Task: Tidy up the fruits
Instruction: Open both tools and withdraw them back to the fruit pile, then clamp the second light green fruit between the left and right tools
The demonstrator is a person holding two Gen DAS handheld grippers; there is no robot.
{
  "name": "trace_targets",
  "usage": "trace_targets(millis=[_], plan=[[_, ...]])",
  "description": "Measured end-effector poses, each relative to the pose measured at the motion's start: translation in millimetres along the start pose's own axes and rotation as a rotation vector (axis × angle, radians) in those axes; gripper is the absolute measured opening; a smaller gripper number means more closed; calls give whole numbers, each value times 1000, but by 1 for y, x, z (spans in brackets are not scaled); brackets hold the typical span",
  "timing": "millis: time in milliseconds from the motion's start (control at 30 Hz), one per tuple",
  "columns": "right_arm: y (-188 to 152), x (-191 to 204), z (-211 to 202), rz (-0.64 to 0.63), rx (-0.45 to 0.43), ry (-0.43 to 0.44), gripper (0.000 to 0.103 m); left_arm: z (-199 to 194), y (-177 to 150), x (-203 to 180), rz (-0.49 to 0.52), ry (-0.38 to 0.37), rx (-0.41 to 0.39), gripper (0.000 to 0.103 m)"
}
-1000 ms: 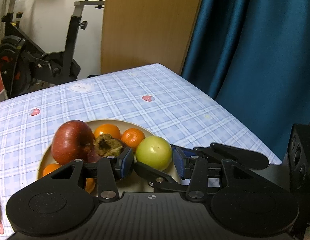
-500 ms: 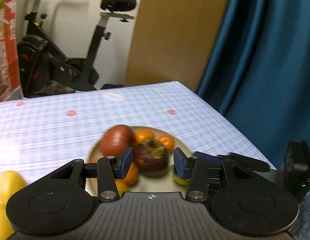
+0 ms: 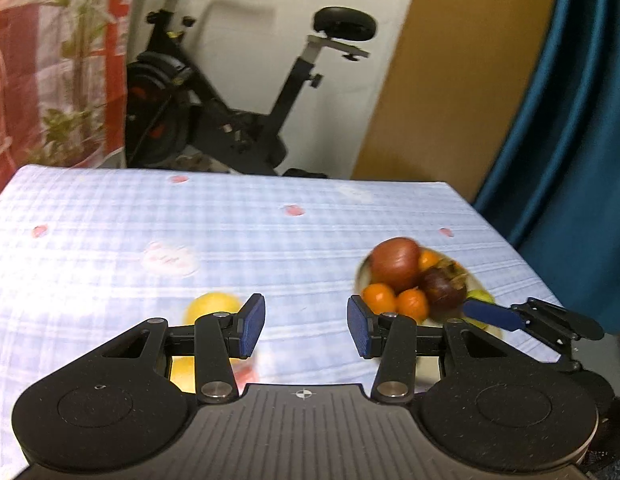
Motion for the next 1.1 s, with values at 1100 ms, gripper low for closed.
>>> trace_targets(millis=[1100], plan=[[-43, 95, 93, -123, 269, 301, 49, -5, -65, 14, -65, -4, 84, 48]])
Point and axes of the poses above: each gripper's, at about its wrist camera, not at the fingertips, and z roughly the way its jaws point, x to its left, y to its top, the point moved 7 cm from there along z, roughly the way its jaws point, and after that the axes turned 7 degrees about y, right-handed, at the moved point
